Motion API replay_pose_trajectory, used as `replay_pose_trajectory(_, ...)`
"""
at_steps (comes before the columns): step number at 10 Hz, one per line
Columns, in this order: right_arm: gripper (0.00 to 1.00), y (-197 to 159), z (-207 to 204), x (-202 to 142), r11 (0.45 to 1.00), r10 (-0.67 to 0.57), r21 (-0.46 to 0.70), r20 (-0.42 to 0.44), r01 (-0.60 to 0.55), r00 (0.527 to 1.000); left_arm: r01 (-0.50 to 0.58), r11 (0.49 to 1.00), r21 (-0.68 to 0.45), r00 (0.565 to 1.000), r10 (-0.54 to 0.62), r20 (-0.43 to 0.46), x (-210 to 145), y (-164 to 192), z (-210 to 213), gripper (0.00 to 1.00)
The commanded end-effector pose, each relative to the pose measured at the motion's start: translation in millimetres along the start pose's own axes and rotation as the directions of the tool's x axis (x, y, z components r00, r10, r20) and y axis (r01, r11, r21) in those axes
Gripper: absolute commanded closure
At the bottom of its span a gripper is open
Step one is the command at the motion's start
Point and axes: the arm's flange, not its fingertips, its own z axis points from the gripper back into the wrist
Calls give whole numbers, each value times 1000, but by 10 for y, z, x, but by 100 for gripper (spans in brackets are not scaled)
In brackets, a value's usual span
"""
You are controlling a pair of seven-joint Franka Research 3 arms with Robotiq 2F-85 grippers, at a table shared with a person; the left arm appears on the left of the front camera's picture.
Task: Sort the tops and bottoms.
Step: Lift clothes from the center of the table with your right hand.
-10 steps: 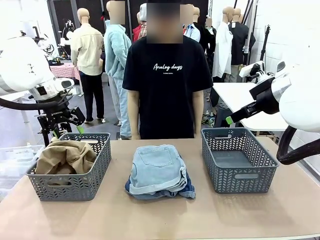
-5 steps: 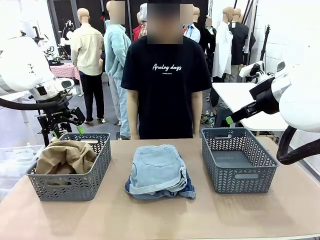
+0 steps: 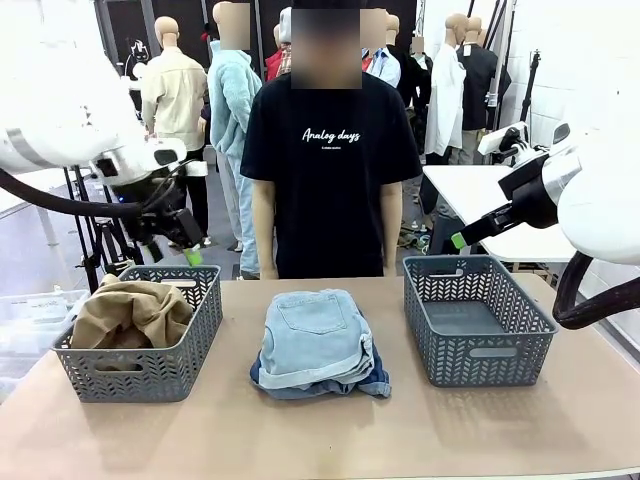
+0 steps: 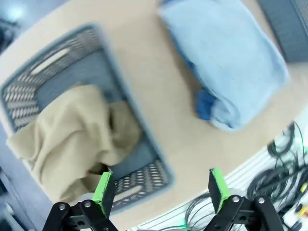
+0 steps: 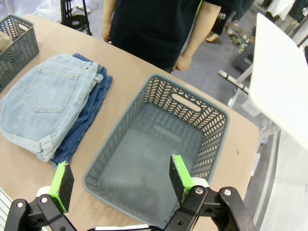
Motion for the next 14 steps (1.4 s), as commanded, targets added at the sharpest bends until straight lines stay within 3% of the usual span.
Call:
replay_pose_trajectory(1,0,-21,-16,-12,1000,1,13,1,-1,1000,262,962,-71,965,-263,7,-263,-328,176,0)
replay_pose_trajectory(3,0,-21,-16,-12,1000,1,13,1,-1,1000,388,917,-95,920,-391,-12,-398,-565,349,0)
replay_pose_trajectory(5,0,-21,-16,-12,1000,1,13,1,-1,1000,439,894,-88,898,-435,64,-477,-592,511,0)
replay_pose_trajectory(6,0,-21,-16,-12,1000,1,13,1,-1,1000,401,914,-60,912,-393,114,-459,-522,517,0)
replay_pose_trajectory(7,0,-21,-16,-12,1000,1,13,1,-1,1000,164,986,-3,972,-161,172,-373,-335,535,0)
replay_pose_trajectory(8,0,-21,-16,-12,1000,1,13,1,-1,1000,417,907,-58,909,-415,45,-432,-630,583,0)
replay_pose_trajectory(9,0,-21,-16,-12,1000,1,13,1,-1,1000,417,907,-58,909,-415,45,-432,-630,583,0)
replay_pose_trajectory(10,0,-21,-16,-12,1000,1,13,1,-1,1000,325,945,-34,942,-321,98,-408,-424,634,0)
replay_pose_trajectory(12,0,-21,-16,-12,1000,1,13,1,-1,1000,519,855,-24,853,-516,77,-379,-570,468,0)
replay_pose_trajectory(14,0,-21,-16,-12,1000,1,13,1,-1,1000,586,811,13,805,-583,113,-497,-622,585,0)
